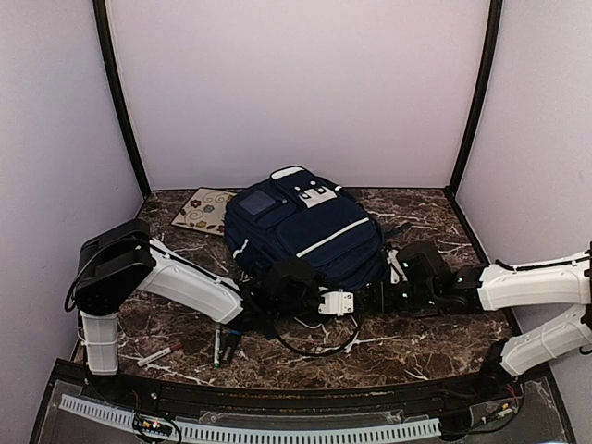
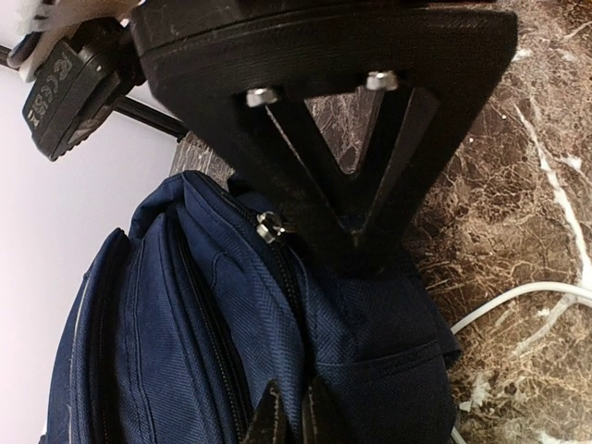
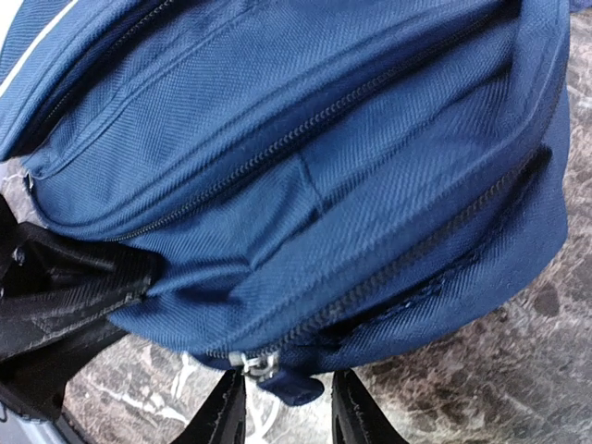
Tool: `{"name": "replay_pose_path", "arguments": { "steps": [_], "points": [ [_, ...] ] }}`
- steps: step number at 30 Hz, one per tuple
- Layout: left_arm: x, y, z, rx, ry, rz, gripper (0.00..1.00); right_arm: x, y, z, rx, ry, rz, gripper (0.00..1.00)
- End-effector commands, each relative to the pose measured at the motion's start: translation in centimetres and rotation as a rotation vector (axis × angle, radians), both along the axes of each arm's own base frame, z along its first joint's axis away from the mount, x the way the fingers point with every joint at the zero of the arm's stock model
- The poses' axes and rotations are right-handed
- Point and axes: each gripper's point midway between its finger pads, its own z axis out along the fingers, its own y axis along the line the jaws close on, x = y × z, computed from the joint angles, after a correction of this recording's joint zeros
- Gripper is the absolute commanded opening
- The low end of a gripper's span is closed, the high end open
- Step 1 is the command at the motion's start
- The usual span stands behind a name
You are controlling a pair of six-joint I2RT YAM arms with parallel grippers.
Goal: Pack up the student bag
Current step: Zip the student bag into the largest pocket of the bag.
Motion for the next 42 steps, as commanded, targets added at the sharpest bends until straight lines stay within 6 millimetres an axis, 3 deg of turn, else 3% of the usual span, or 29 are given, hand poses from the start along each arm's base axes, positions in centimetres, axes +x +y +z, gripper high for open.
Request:
{"name": "replay_pose_path", "arguments": {
  "steps": [1,5,16,22,30,40,42],
  "points": [
    [0.9,0.3,2.0,-0.052,-0.033,0.031,0.0,2.0,0.1,2.1,-0.024,-0.098,-0.052,0.29],
    [0.8,0.3,2.0,-0.056,-0.031,0.03,0.0,2.5,0.0,2.8,-0.03,-0.133,-0.059,0.26],
    [0.9,0.5,1.9,-0.047,-0.04,0.035,0.0,2.1,-0.4,3.6,-0.067,-0.152,-0.024,0.01],
    [0.9,0.8,1.9,-0.041,-0.045,0.041,0.0,1.7,-1.2,3.2,-0.11,-0.136,-0.017,0.0],
    [0.1,3.6,1.8,-0.013,-0.032,0.068,0.0,3.6,-8.3,1.3,-0.231,-0.015,-0.215,0.0],
    [-3.2,9.3,0.2,0.05,0.093,0.075,0.0,6.7,-14.5,1.9,-0.408,0.072,-0.366,0.0],
    [-4.2,10.1,0.3,0.047,0.127,0.054,0.0,7.2,-14.9,2.0,-0.419,0.08,-0.372,0.0]
  ]
}}
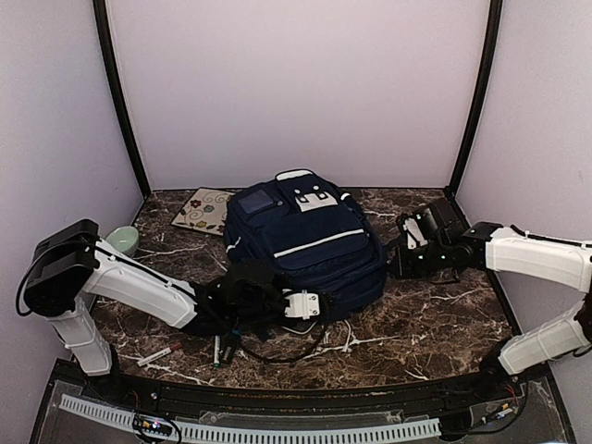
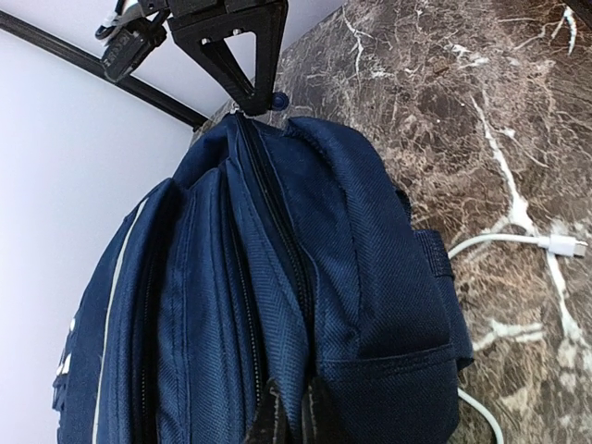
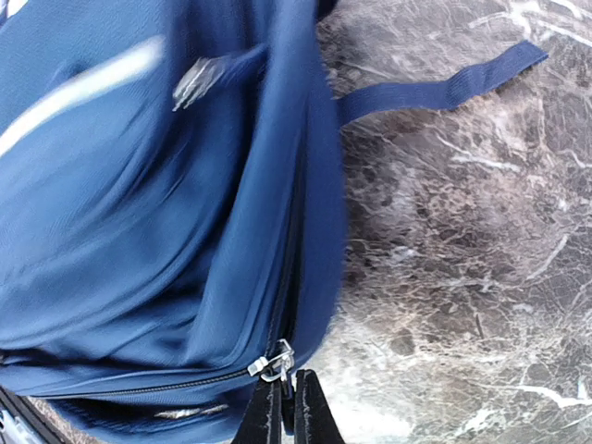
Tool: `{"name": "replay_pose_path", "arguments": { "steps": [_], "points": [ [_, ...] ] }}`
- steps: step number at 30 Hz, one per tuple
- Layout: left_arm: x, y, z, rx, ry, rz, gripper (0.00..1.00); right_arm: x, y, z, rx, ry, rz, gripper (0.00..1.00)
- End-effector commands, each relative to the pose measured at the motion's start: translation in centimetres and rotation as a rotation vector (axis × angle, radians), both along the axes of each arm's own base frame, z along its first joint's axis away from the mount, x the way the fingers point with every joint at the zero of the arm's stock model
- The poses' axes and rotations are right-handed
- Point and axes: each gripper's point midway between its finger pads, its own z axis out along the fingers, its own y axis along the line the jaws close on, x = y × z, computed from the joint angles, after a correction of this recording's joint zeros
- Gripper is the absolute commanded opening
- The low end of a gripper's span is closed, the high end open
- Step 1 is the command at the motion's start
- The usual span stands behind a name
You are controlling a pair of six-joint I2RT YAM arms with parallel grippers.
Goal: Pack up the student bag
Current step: Zip the student bag into the largest pocket of the bag.
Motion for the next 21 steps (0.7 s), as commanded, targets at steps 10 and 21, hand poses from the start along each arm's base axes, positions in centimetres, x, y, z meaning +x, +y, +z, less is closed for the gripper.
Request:
{"name": "replay_pose_path", "arguments": {
  "steps": [10,21],
  "points": [
    [-3.8,7.8,-3.1,0.119,0.168,0.027,0.0,4.9,-6.8,0.5,-0.334,0.005,-0.101,0.0],
    [-4.7,1.5,5.3,-0.127,0.393,-0.059,0.62,1.7,2.4,-2.2,-0.104,0.076,0.148,0.0]
  ]
}}
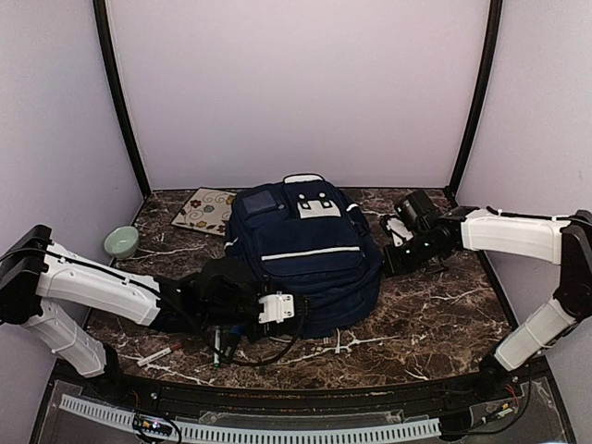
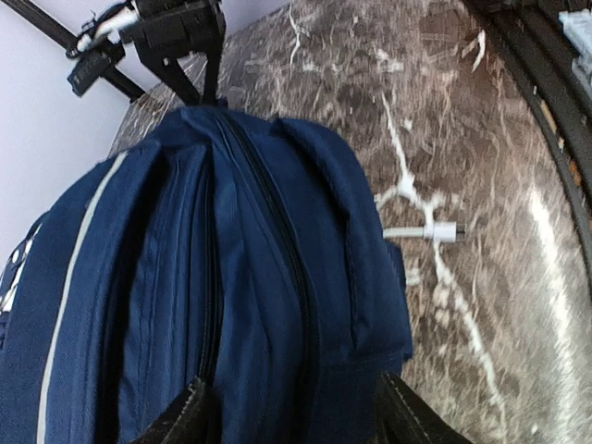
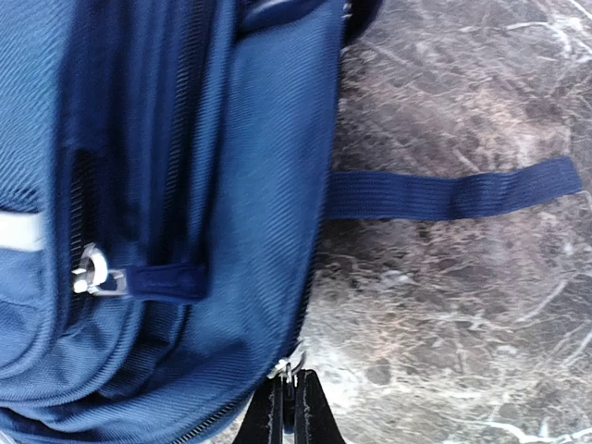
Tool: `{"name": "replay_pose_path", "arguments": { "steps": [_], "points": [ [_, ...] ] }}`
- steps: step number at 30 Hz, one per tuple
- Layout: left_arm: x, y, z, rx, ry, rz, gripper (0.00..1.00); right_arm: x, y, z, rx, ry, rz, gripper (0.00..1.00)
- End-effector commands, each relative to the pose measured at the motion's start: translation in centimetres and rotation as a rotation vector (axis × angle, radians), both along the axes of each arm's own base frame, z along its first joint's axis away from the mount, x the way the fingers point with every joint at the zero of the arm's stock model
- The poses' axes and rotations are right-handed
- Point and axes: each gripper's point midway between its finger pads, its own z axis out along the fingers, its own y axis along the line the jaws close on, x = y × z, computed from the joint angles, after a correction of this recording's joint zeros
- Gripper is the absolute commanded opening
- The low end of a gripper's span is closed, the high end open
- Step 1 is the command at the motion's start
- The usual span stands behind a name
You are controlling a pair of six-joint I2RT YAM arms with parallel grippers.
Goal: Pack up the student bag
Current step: Zip the student bag into the largest pocket of the bag.
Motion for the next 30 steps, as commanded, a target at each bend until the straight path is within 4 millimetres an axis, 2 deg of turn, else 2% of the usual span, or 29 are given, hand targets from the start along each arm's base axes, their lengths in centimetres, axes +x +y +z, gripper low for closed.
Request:
{"name": "replay_pose_path", "arguments": {
  "steps": [1,4,6,9,12,14,16,19,23,25,30],
  "points": [
    [-0.3,-4.8,6.2,-0.179,0.171,-0.02,0.62,-0.3,1.6,-0.3,0.056,-0.012,0.006,0.0],
    [0.8,-8.3,6.0,-0.16,0.244,0.005,0.59,-0.5,1.6,-0.6,0.065,-0.001,0.0,0.0],
    [1.9,-10.2,4.6,-0.114,0.268,0.046,0.56,-0.6,1.4,-0.7,0.059,0.002,-0.006,0.0],
    [3.4,-12.7,2.7,-0.033,0.285,0.091,0.53,-0.8,1.5,-0.6,0.066,0.003,-0.003,0.0],
    [3.4,-14.2,1.7,-0.009,0.273,0.075,0.54,-0.9,1.4,-0.7,0.073,0.0,-0.01,0.0],
    [3.5,-14.9,1.2,-0.003,0.25,0.073,0.57,-0.8,1.3,-0.8,0.072,-0.001,-0.013,0.0],
    [4.7,-15.2,0.6,0.004,0.204,0.117,0.58,-0.9,1.4,-0.9,0.078,0.002,-0.012,0.0],
    [6.9,-14.9,0.1,0.021,0.123,0.218,0.58,-1.0,1.6,-1.0,0.091,0.01,-0.01,0.0],
    [8.1,-14.5,0.2,-0.003,0.079,0.285,0.56,-1.2,1.5,-0.9,0.094,0.012,-0.01,0.0],
    [8.4,-14.4,-0.2,-0.008,0.058,0.287,0.47,-1.3,1.4,-0.8,0.095,0.01,-0.014,0.0],
    [9.1,-13.7,-0.8,0.033,-0.001,0.314,0.01,-1.2,0.3,-0.3,0.093,0.0,-0.049,0.0]
  ]
}}
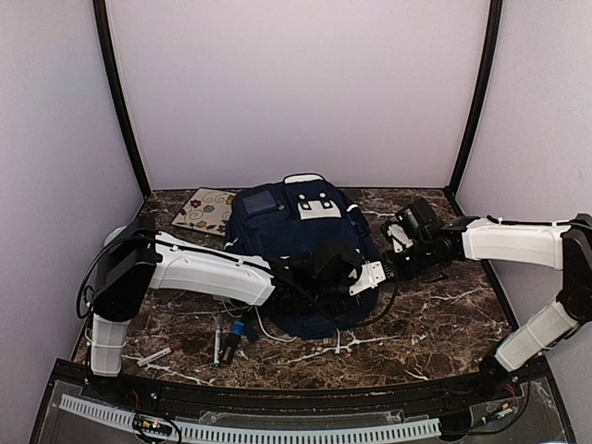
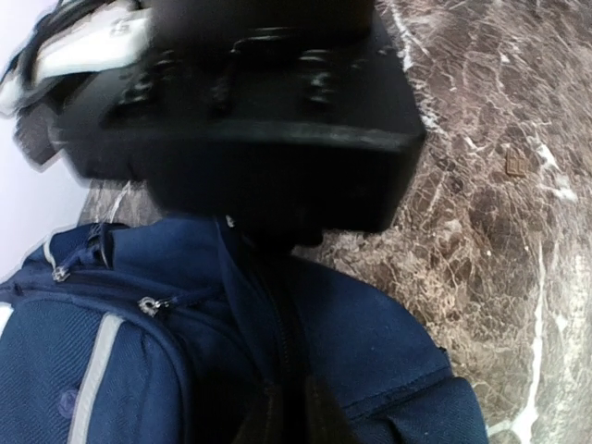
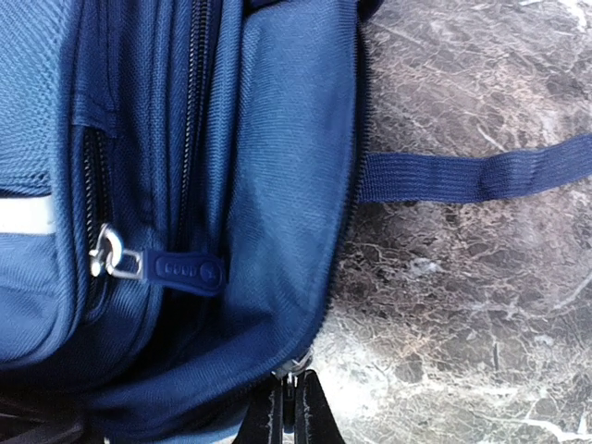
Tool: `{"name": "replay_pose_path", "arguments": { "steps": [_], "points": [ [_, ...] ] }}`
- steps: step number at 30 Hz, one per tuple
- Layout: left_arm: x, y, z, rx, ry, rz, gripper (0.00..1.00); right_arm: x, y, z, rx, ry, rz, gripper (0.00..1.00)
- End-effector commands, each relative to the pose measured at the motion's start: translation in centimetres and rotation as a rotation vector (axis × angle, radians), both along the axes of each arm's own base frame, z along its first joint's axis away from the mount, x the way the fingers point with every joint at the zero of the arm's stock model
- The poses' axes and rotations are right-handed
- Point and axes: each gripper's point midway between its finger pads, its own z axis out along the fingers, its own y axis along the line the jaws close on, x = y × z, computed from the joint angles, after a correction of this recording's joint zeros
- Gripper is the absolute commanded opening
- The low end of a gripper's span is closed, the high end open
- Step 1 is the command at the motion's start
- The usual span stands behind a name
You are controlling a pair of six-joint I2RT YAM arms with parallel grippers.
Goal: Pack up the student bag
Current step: Zip the student bag into the largest pocket of the bag.
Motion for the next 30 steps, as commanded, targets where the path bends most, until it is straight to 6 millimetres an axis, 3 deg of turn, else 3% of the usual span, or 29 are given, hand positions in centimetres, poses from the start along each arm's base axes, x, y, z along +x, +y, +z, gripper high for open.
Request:
{"name": "replay_pose_path", "arguments": {
  "steps": [1,5,9,15,20,26,30],
  "points": [
    [1.7,1.8,-0.2,0.045,-0.086,0.076,0.0,-0.1,-1.1,0.9,0.016,-0.014,-0.035,0.0],
    [1.1,3.5,2.3,-0.012,-0.137,0.07,0.0,0.9,-4.4,1.2,-0.058,-0.029,-0.129,0.0],
    [-1.4,5.8,4.2,-0.067,-0.108,-0.004,0.0,2.3,-7.0,1.8,-0.154,-0.064,-0.195,0.0],
    [-6.5,8.5,5.3,-0.135,-0.012,-0.174,0.0,5.1,-6.5,3.5,-0.2,-0.113,-0.17,0.0],
    [-7.8,10.5,5.6,-0.131,-0.011,-0.201,0.0,7.9,-7.5,5.4,-0.303,-0.166,-0.187,0.0],
    [-9.2,10.7,5.5,-0.137,0.017,-0.266,0.0,11.7,-8.7,6.8,-0.342,-0.203,-0.237,0.0],
    [-9.7,10.4,5.9,-0.155,0.022,-0.289,0.0,13.1,-8.3,7.0,-0.321,-0.206,-0.232,0.0]
  ]
}}
